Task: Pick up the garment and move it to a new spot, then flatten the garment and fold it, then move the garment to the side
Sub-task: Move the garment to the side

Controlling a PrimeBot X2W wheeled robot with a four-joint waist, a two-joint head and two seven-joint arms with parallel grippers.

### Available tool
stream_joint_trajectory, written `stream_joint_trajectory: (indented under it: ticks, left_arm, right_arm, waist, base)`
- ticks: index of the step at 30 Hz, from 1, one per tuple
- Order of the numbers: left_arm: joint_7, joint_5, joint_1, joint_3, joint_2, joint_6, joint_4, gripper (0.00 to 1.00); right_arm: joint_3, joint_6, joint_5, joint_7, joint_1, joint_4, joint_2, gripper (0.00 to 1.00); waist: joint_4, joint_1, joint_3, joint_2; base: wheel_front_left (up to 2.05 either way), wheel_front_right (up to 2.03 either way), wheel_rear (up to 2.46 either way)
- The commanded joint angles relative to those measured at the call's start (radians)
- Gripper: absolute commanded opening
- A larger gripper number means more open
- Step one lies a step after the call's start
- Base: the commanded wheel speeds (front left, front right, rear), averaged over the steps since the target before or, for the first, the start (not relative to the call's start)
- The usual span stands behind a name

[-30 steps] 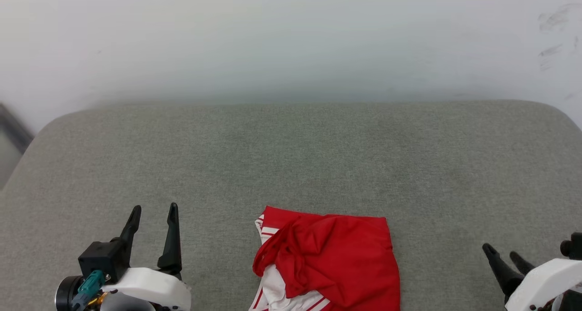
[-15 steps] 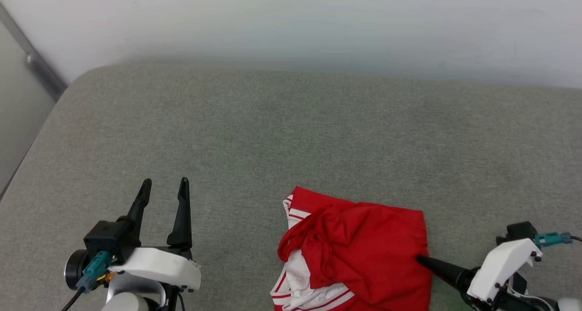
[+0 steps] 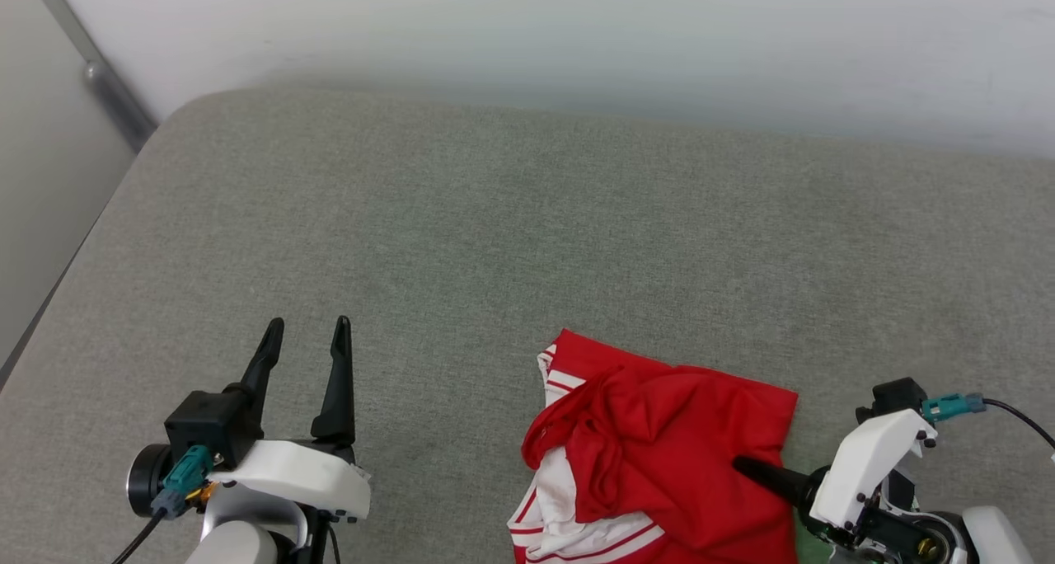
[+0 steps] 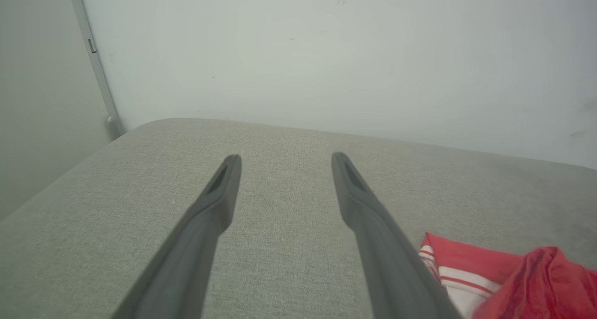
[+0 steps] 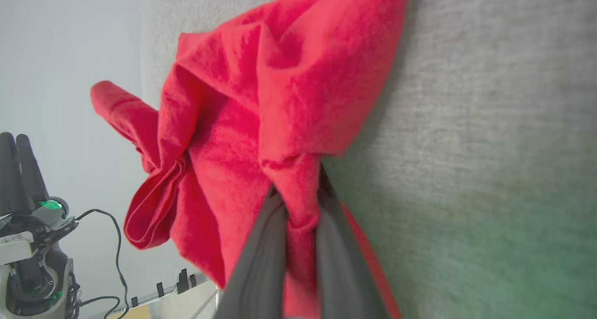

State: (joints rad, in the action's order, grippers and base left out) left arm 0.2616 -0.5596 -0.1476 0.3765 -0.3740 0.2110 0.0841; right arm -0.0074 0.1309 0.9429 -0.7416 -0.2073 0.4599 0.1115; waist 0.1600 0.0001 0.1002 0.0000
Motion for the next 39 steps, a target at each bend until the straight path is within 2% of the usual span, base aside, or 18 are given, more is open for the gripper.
stream_joint_trajectory:
  ticks: [1,6,8,14,18,22,29,30,32,33,39]
  left_arm:
    - [0.004,0.007,0.015,-0.003,0.000,-0.002,0.008,1.00]
    - [0.004,0.016,0.027,-0.008,-0.006,-0.002,0.004,1.00]
    - [0.004,0.018,0.030,-0.012,-0.007,-0.001,0.000,1.00]
    - [0.003,0.024,0.033,-0.035,-0.005,0.004,-0.035,1.00]
    - [0.003,0.042,0.009,-0.042,-0.001,-0.006,-0.065,1.00]
    - [0.003,0.064,-0.020,-0.034,-0.015,-0.022,-0.092,1.00]
    - [-0.031,0.097,-0.116,-0.017,-0.050,-0.049,-0.160,1.00]
    - [-0.050,0.110,-0.159,-0.016,-0.066,-0.056,-0.187,1.00]
    - [-0.064,0.118,-0.183,-0.013,-0.079,-0.062,-0.204,1.00]
    - [-0.085,0.132,-0.223,-0.005,-0.093,-0.074,-0.235,1.00]
    - [-0.119,0.150,-0.280,0.006,-0.114,-0.088,-0.272,1.00]
  right_arm:
    - [0.025,0.000,0.000,0.015,-0.014,-0.012,0.025,0.00]
    - [0.117,0.000,-0.063,0.044,-0.026,-0.079,0.113,0.00]
    - [0.138,0.000,-0.077,0.045,-0.031,-0.092,0.126,0.00]
    - [0.189,0.000,-0.216,0.026,-0.099,-0.152,0.222,0.00]
    - [0.194,0.000,-0.334,-0.004,-0.152,-0.166,0.284,0.00]
    - [0.172,0.000,-0.436,-0.004,-0.199,-0.139,0.321,0.00]
    - [0.089,-0.001,-0.606,0.074,-0.318,-0.052,0.353,0.00]
    - [0.037,-0.001,-0.670,0.117,-0.377,-0.004,0.347,0.00]
    - [-0.003,-0.001,-0.716,0.151,-0.416,0.029,0.347,0.00]
    - [-0.085,-0.001,-0.783,0.211,-0.467,0.072,0.341,0.00]
    - [-0.245,-0.001,-0.911,0.351,-0.536,0.136,0.291,0.00]
  waist:
    - [-0.015,-0.0001,-0.018,0.0000]
    - [-0.068,-0.0001,-0.043,0.0000]
    - [-0.085,-0.0001,-0.044,0.0000]
    - [-0.215,-0.0001,-0.022,0.0000]
    - [-0.303,-0.0001,0.023,0.0000]
    - [-0.382,-0.0001,0.082,0.0000]
    - [-0.465,-0.0001,0.239,0.0000]
    - [-0.482,-0.0001,0.307,0.0000]
    - [-0.488,-0.0001,0.345,0.0000]
    - [-0.486,-0.0001,0.397,0.0000]
    - [-0.472,-0.0001,0.462,0.0000]
  base:
    - [0.00,0.00,0.00]
    - [0.00,0.00,0.00]
    - [0.00,0.00,0.00]
    - [0.00,0.00,0.00]
    - [0.00,0.00,0.00]
    - [0.00,0.00,0.00]
    - [0.00,0.00,0.00]
    - [0.00,0.00,0.00]
    - [0.00,0.00,0.00]
    - [0.00,0.00,0.00]
    - [0.00,0.00,0.00]
